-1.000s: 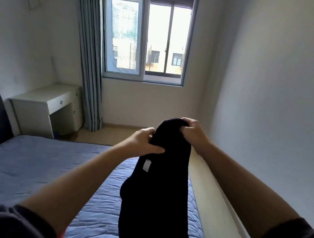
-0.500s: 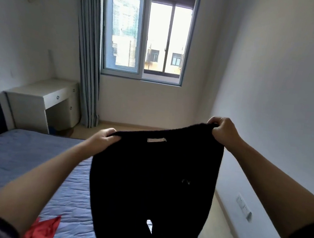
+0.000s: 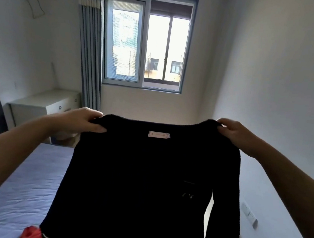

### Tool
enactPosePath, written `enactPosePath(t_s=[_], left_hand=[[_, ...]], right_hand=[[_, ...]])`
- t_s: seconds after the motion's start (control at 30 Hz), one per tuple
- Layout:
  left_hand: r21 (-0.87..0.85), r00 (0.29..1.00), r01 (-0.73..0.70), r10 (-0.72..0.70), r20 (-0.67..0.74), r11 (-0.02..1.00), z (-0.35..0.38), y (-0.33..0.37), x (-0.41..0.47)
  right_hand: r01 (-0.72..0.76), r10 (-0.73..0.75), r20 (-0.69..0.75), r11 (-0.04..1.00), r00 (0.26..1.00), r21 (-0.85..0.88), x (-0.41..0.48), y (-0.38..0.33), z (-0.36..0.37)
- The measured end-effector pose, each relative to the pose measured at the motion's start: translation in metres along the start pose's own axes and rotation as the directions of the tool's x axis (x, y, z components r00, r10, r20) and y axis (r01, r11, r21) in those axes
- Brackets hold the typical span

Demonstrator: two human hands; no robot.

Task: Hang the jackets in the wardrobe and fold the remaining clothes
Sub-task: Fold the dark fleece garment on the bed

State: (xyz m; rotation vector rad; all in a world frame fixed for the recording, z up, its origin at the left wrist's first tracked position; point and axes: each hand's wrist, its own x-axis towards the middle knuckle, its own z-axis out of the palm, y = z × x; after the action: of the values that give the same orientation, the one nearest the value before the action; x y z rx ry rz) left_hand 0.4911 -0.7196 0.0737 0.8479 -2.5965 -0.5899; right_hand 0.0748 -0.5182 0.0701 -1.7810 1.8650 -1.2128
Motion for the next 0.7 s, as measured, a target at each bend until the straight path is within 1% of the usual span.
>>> enactPosePath(t_s=[0.07, 0.13, 0.17, 0.23, 0.3, 0.33, 0.37, 0.4, 0.47, 0.53, 0.57, 0.63, 0.7], left_hand=[[-0.181, 0.993, 0.076, -0.057, 0.107, 0.981, 0.0, -0.005, -0.014], [-0.333, 0.959, 0.171, -0.079, 0.273, 0.927, -0.002, -0.012, -0.018], [-0.375, 0.934, 0.219, -0.082, 0.348, 0.901, -0.005, -0.016, -0.017], [-0.396, 0.871, 0.324, -0.108, 0.479, 0.859, -0.01, -0.025, -0.009], [-0.335, 0.81, 0.43, -0.194, 0.553, 0.838, -0.005, -0.035, 0.005], [-0.29, 0.793, 0.468, -0.252, 0.554, 0.835, 0.002, -0.041, 0.015], [-0.248, 0.79, 0.494, -0.31, 0.529, 0.833, 0.013, -0.048, 0.026], [-0.199, 0.798, 0.508, -0.371, 0.475, 0.838, 0.027, -0.057, 0.039], [-0.04, 0.814, 0.513, -0.471, 0.339, 0.857, 0.063, -0.079, 0.069], [0.148, 0.818, 0.512, -0.533, 0.216, 0.846, 0.109, -0.106, 0.099], [0.208, 0.814, 0.526, -0.559, 0.157, 0.825, 0.135, -0.122, 0.112], [0.222, 0.794, 0.589, -0.607, 0.016, 0.777, 0.19, -0.156, 0.133], [0.162, 0.746, 0.665, -0.655, -0.117, 0.729, 0.25, -0.19, 0.14]], right_hand=[[-0.102, 0.072, 0.162, 0.977, 0.984, 0.188, -0.007, 0.004, -0.004], [-0.238, 0.137, 0.324, 0.924, 0.936, 0.299, -0.008, 0.008, -0.009], [-0.314, 0.176, 0.402, 0.897, 0.899, 0.311, -0.006, 0.009, -0.01], [-0.449, 0.26, 0.525, 0.851, 0.81, 0.271, 0.004, 0.016, -0.01], [-0.548, 0.366, 0.568, 0.816, 0.737, 0.186, 0.019, 0.028, 0.002], [-0.579, 0.418, 0.562, 0.804, 0.713, 0.137, 0.028, 0.037, 0.012], [-0.597, 0.468, 0.536, 0.798, 0.703, 0.086, 0.038, 0.048, 0.025], [-0.6, 0.516, 0.484, 0.8, 0.707, 0.023, 0.047, 0.062, 0.041], [-0.574, 0.586, 0.323, 0.806, 0.743, -0.144, 0.068, 0.096, 0.076], [-0.549, 0.601, 0.177, 0.791, 0.779, -0.271, 0.089, 0.137, 0.118], [-0.546, 0.598, 0.105, 0.779, 0.795, -0.308, 0.1, 0.16, 0.14], [-0.559, 0.584, -0.037, 0.756, 0.811, -0.34, 0.113, 0.204, 0.184], [-0.588, 0.576, -0.14, 0.744, 0.805, -0.319, 0.114, 0.25, 0.231]])
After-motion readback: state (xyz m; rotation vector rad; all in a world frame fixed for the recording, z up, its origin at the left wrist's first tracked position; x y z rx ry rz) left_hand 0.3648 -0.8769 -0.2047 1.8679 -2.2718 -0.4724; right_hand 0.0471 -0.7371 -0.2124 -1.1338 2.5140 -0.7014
